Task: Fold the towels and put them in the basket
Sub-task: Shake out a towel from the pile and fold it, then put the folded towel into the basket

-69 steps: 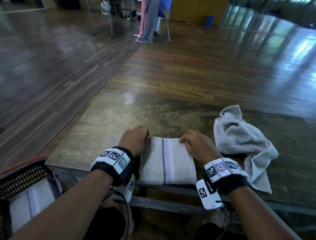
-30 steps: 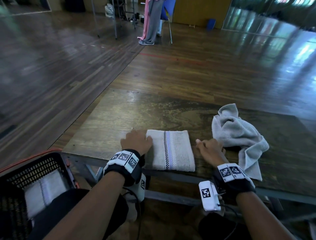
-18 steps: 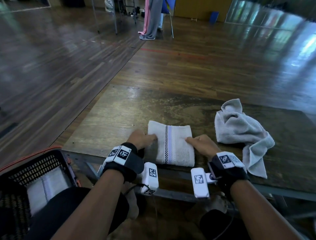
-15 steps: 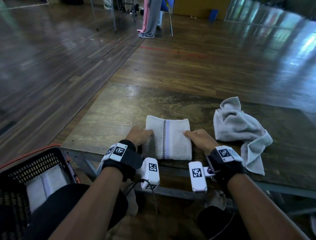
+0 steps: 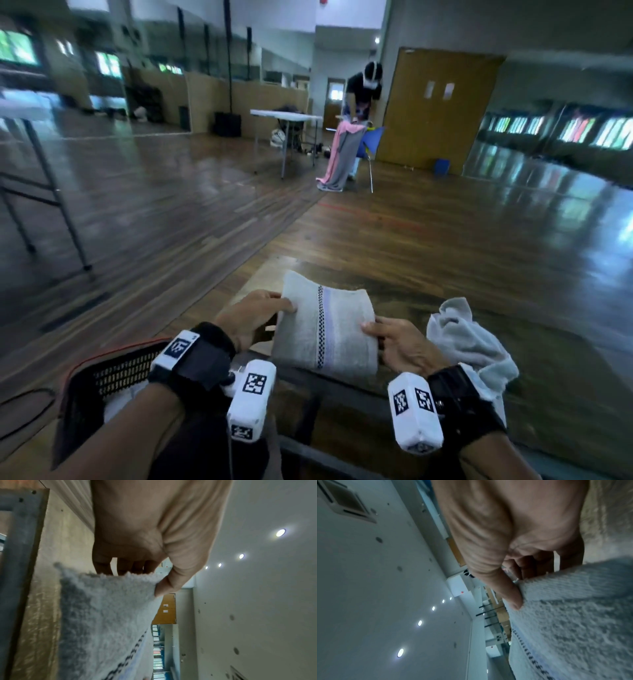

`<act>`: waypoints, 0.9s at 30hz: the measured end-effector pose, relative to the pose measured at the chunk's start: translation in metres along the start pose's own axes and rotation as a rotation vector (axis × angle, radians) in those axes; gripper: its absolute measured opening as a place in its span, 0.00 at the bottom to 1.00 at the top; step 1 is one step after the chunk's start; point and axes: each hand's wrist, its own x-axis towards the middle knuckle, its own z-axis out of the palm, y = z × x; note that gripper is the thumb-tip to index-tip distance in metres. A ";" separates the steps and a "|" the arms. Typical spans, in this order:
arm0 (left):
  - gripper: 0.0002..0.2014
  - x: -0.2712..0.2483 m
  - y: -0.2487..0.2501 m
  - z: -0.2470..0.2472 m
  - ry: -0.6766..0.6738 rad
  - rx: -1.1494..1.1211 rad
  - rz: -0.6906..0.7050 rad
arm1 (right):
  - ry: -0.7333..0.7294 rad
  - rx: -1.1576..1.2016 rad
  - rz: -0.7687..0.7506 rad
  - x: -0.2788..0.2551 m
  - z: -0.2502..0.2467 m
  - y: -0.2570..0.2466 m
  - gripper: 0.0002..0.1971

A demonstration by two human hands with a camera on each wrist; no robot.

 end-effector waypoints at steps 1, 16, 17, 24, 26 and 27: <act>0.04 -0.012 0.008 -0.004 -0.004 -0.021 0.023 | -0.033 -0.017 -0.020 -0.010 0.005 -0.010 0.19; 0.12 -0.162 0.121 -0.064 0.104 -0.078 0.385 | -0.363 -0.152 -0.452 -0.042 0.113 -0.119 0.13; 0.14 -0.169 0.122 -0.070 0.129 -0.064 0.393 | -0.383 -0.160 -0.446 -0.039 0.121 -0.119 0.14; 0.21 -0.196 0.087 -0.119 0.274 -0.079 0.373 | -0.531 -0.300 -0.370 -0.007 0.173 -0.087 0.15; 0.22 -0.196 0.069 -0.133 0.326 -0.115 0.334 | -0.575 -0.354 -0.340 0.003 0.188 -0.074 0.13; 0.22 -0.194 0.058 -0.141 0.349 -0.142 0.310 | -0.593 -0.373 -0.322 0.010 0.197 -0.065 0.12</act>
